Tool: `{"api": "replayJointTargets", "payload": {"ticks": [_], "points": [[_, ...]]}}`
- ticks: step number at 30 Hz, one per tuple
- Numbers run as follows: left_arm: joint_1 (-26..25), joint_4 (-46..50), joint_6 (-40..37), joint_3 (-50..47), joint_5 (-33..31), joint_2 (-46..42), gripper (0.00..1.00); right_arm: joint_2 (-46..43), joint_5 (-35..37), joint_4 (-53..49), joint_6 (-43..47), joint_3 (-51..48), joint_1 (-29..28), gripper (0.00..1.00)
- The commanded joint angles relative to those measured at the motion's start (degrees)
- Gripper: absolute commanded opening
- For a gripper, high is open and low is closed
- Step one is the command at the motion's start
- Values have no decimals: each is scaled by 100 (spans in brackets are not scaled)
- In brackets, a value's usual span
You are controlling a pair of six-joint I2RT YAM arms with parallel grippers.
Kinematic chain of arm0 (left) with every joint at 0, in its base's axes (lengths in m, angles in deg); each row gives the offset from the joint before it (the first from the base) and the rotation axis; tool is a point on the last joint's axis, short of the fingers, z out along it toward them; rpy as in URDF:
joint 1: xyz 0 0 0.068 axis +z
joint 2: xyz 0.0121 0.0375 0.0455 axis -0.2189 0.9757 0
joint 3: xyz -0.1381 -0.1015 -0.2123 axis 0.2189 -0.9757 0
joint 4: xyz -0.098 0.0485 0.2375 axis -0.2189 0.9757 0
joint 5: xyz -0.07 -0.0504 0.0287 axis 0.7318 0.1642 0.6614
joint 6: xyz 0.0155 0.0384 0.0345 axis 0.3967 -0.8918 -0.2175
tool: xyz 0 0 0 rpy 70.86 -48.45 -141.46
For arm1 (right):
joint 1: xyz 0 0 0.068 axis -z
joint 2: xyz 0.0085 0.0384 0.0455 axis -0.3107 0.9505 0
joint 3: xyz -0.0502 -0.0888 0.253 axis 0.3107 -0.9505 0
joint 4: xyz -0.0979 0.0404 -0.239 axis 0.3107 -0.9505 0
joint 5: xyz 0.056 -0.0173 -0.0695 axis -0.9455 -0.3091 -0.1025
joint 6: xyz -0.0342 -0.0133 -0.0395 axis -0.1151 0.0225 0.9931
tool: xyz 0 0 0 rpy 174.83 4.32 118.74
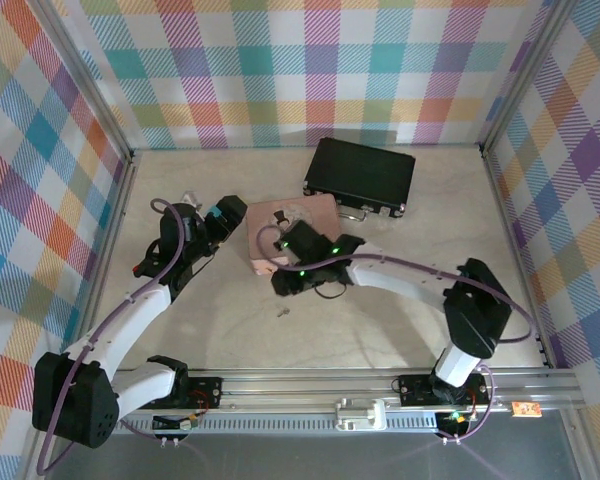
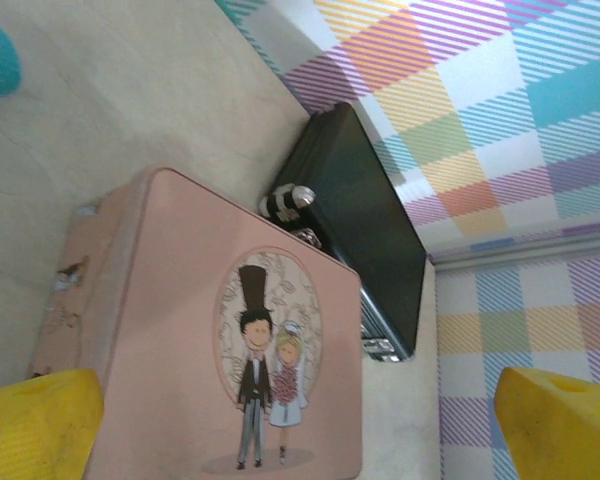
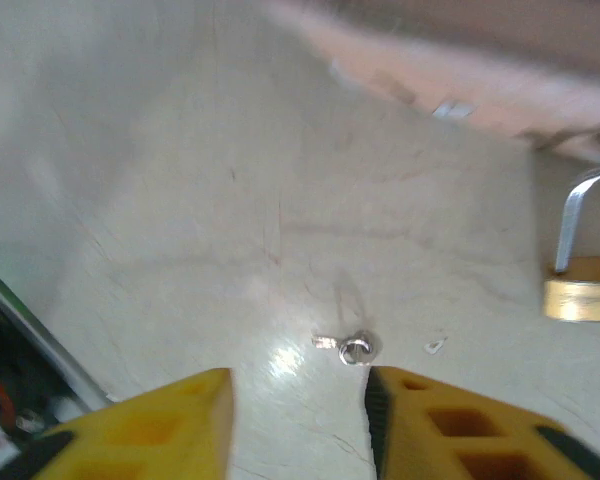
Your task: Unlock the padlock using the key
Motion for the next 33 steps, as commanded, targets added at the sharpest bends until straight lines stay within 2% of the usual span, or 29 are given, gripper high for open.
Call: {"api": "replayJointTargets", "payload": {"ticks": [1, 7, 9, 20, 31, 33], "points": [[256, 257, -211, 100, -272, -161, 100, 384, 480, -444, -469, 73, -295, 52], [455, 612, -434, -99, -565, -577, 100, 1232, 1209, -1021, -1071, 571, -543, 53], [459, 695, -479, -159, -615, -676, 100, 1389, 1385, -1159, -1196, 701, -556, 49], [464, 758, -495, -300, -601, -765, 100, 1669, 1351, -885, -1444, 808, -587, 40], [468, 748, -546, -148, -480, -583, 100, 1891, 1534, -1070, -1730, 776, -591, 23], [468, 743, -541, -159, -519, -612, 100, 1850, 1535, -1054, -1772, 715, -586, 17]]}}
